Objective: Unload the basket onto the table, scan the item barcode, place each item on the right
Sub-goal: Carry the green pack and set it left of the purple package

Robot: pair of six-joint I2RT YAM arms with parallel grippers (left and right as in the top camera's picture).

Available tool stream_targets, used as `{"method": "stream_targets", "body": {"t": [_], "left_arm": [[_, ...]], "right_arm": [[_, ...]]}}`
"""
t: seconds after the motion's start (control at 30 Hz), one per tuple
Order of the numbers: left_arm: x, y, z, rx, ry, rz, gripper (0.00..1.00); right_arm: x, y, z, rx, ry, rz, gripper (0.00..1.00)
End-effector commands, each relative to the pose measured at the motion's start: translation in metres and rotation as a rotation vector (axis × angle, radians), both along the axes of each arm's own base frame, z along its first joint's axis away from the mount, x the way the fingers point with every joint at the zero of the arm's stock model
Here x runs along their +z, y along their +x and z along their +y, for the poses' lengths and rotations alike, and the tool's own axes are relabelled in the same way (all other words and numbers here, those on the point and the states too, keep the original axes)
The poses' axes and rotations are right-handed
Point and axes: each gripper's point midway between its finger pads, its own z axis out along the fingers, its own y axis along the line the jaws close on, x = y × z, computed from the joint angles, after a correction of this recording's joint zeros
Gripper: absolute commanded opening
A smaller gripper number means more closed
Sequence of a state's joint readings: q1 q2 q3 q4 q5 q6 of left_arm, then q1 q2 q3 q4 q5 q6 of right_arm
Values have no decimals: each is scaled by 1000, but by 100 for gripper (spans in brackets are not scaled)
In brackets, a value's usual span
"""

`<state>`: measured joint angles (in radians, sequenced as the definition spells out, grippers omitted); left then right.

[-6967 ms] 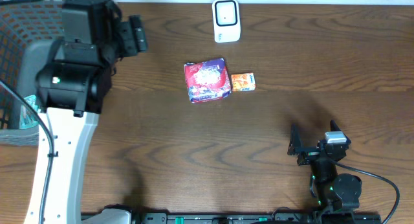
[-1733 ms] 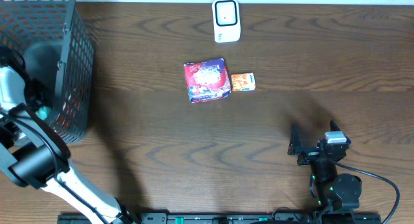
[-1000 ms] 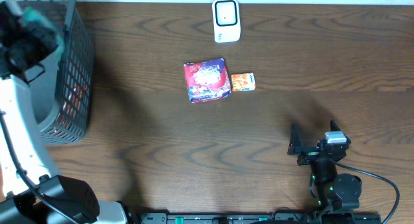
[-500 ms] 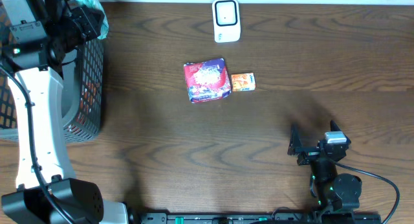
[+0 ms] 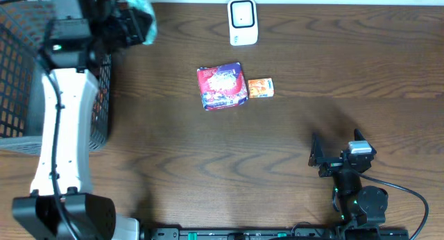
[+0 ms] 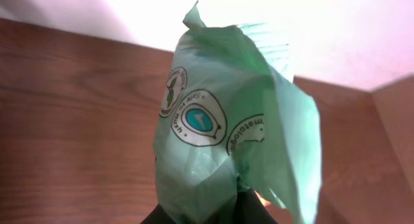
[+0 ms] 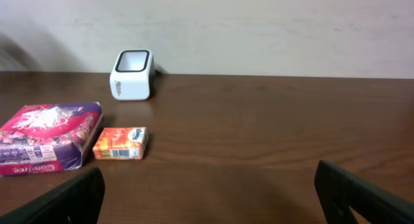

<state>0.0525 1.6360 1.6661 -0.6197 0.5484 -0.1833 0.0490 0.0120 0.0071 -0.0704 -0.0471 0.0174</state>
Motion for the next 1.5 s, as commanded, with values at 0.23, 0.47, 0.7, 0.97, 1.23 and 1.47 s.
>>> {"method": "stream_targets", "body": {"t": [0.23, 0.47, 0.7, 0.97, 1.23, 1.47], "left_arm": [[-89, 17, -42, -22, 137, 192, 8], [-158, 13, -43, 30, 327, 353, 8], [-229, -15, -54, 28, 442, 576, 7], [-272, -32, -75, -9, 474, 685, 8], [-276, -23, -100, -85, 480, 612, 7], [-272, -22, -126, -231, 409, 562, 8]], "right_arm": [[0, 0, -4, -17, 3, 1, 99], [0, 0, -4, -17, 3, 1, 99], [0, 0, -4, -17, 3, 1, 99], [0, 0, -4, -17, 3, 1, 99], [0, 0, -4, -17, 3, 1, 99], [0, 0, -4, -17, 3, 1, 99]]}}
